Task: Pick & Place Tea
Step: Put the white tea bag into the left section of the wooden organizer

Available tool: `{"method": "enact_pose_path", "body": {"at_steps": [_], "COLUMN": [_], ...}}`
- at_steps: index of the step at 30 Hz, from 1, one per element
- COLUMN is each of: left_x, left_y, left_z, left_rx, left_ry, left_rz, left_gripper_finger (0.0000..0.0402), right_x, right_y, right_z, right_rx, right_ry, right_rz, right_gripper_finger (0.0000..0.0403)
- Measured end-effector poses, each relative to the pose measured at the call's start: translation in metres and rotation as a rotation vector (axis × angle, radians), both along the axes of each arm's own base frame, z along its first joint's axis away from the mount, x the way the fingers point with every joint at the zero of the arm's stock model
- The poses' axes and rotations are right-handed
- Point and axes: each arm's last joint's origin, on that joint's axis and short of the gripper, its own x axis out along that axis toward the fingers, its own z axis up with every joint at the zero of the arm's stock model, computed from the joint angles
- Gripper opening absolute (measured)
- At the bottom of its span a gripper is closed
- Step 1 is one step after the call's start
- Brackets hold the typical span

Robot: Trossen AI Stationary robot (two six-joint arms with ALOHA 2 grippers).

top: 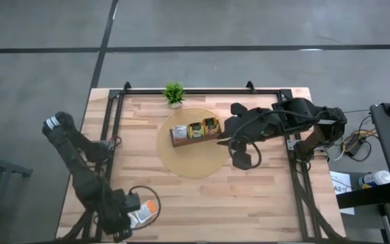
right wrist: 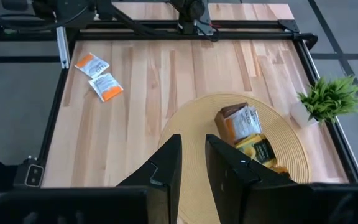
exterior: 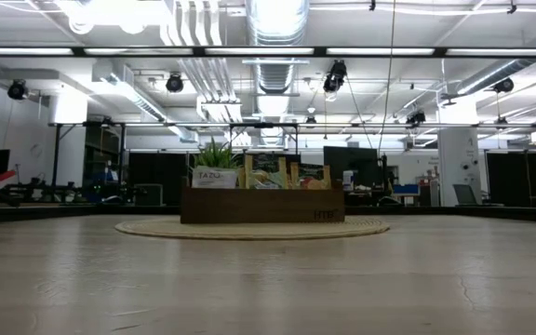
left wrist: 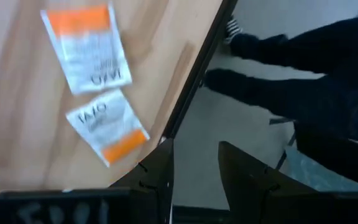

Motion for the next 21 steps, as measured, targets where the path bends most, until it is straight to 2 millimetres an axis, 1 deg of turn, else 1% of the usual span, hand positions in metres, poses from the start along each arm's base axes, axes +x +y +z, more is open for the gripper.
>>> {"method": "enact_pose_path", "body": {"at_steps": [6,11,17,21], "left_x": [-0.009,-0.008,-0.007,-0.005], "left_y": [-0.019,-0.034,-0.051,-0.056], "left_z": [-0.015,-0.036,-0.068,-0.093], "left_rx": [0.009,0.071,0.170,0.259], "left_ry": [0.097,0.140,0.192,0.248], "left_rz": [0.047,0.037,0.017,0.017], "left_gripper_finger": [0.0119,0.0119,0.0119,0.0119], "right_x": [0.001,0.001,-0.002,-0.003], "right_y": [0.000,0.000,0.001,0.001], "right_z": [-0.002,-0.002,-0.004,-0.005], "right_rx": [-0.015,-0.016,-0.001,0.009], "right_ry": [0.008,0.009,0.036,0.054], "right_rz": [0.012,0.012,-0.002,-0.016], "right_gripper_finger": [0.0068,0.0068,0.0068,0.0068]}}
